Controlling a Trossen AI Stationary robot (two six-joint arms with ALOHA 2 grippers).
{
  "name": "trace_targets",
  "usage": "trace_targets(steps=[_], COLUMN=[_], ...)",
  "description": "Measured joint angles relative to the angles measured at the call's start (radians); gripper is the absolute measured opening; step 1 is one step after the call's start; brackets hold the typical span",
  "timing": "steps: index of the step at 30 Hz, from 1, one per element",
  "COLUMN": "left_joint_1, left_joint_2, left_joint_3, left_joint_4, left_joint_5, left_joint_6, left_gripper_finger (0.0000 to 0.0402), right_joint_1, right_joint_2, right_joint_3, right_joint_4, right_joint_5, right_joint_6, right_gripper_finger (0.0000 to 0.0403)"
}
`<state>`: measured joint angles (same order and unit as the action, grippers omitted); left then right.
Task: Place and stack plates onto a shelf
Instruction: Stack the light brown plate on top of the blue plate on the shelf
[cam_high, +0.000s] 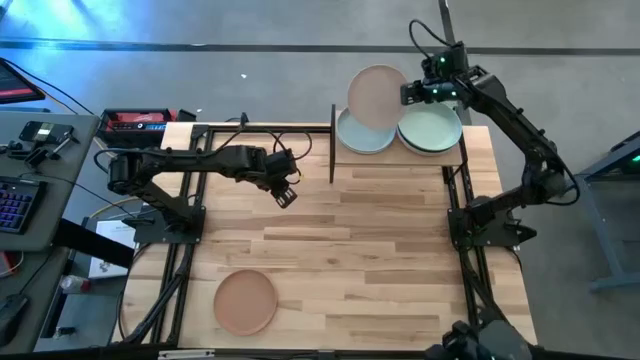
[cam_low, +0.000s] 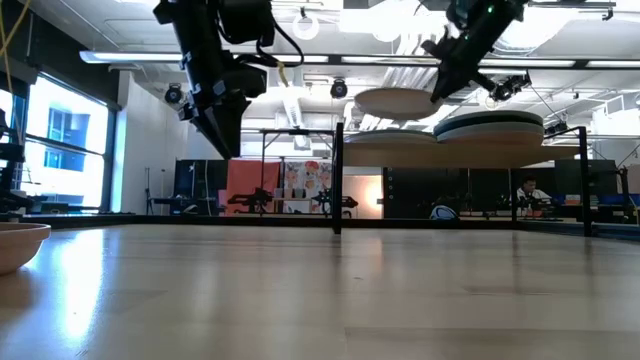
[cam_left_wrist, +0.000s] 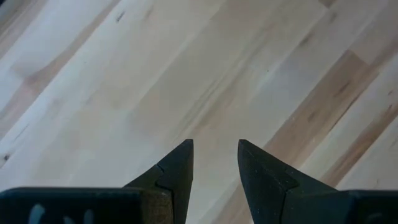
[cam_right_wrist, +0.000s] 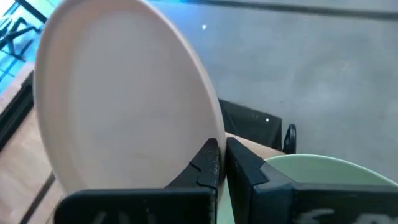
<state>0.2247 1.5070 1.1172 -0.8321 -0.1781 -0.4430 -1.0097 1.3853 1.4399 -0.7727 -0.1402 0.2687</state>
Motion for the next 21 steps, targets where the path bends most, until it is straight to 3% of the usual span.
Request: trace_targets(steps=[7, 21], left_joint_1=[0.018, 0.018], left_joint_2=[0.0, 0.0], left_joint_3=[0.0, 0.0], left_joint_4=[0.032, 0.032], left_joint_5=[0.0, 0.004], left_joint_6=[-0.027, -0.026], left_gripper_finger=[0.0115, 0.0115], right_joint_1=[-0.011, 0.048], right_joint_2=[0.085, 0.129], right_joint_3=[0.0, 0.0], right_joint_4=[-0.006, -0.073], right_joint_5=[-0.102, -0.094], right_joint_6=[-0.005, -0.004], right_gripper_finger=[0.0, 0.0])
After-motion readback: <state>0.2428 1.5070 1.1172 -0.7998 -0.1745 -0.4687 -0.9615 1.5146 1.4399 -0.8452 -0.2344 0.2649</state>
